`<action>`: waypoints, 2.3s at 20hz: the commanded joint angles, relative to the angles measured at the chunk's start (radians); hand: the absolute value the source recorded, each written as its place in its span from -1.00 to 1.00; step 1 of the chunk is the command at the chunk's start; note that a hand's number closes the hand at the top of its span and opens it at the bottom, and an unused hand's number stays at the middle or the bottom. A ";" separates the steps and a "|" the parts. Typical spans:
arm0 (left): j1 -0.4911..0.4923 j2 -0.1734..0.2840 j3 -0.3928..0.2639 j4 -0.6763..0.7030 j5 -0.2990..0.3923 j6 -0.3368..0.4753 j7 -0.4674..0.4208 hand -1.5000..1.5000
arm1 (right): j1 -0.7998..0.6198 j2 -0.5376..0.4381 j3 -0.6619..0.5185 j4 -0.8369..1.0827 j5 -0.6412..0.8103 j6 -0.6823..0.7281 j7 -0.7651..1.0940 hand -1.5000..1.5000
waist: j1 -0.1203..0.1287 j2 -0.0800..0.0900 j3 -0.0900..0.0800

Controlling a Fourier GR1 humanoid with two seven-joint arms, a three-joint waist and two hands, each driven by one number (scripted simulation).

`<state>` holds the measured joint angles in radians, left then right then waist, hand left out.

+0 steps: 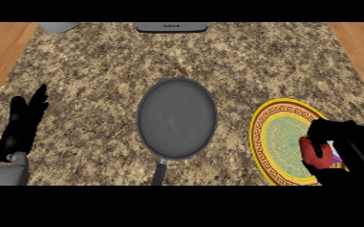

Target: Pick the bell pepper from the plate and place it in the pan

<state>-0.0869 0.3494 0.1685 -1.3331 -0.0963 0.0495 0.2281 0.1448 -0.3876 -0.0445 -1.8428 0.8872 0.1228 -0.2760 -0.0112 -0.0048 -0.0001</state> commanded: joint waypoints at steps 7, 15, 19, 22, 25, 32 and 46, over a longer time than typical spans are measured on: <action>-0.064 -0.025 0.000 0.051 -0.031 0.011 0.001 0.00 | -0.049 0.162 0.125 -0.224 -0.019 0.075 0.146 1.00 | 0.008 0.004 0.000; -0.060 -0.007 0.019 0.022 -0.013 -0.025 0.032 0.00 | -0.363 0.382 0.236 0.033 0.037 0.072 0.375 1.00 | 0.018 0.006 0.000; -0.063 -0.058 -0.027 -0.032 -0.058 0.028 0.077 0.00 | -0.539 0.385 0.207 0.211 -0.052 0.033 0.461 1.00 | 0.021 0.006 0.000; -0.035 -0.014 0.017 -0.003 -0.012 -0.041 0.012 0.00 | -0.615 0.387 0.331 0.409 -0.080 -0.130 0.504 1.00 | 0.029 0.007 0.000; -0.049 -0.021 0.007 0.014 -0.043 -0.014 0.000 0.00 | -0.725 0.387 0.342 0.644 -0.112 -0.250 0.488 1.00 | 0.040 0.011 0.000; -0.097 -0.015 0.020 0.052 -0.029 -0.039 0.014 0.00 | -0.885 0.388 0.504 1.004 -0.313 -0.463 0.423 1.00 | 0.050 0.015 0.000; -0.123 -0.053 -0.022 0.040 -0.045 -0.044 0.007 0.00 | -0.923 0.388 0.676 1.247 -0.827 -0.579 0.168 -1.00 | 0.117 0.033 0.003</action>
<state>-0.2019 0.2927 0.1347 -1.3019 -0.1542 0.0150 0.2427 -0.7813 0.0000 0.5973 -0.6545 0.1532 -0.4279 -0.0150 0.1013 0.0251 0.0023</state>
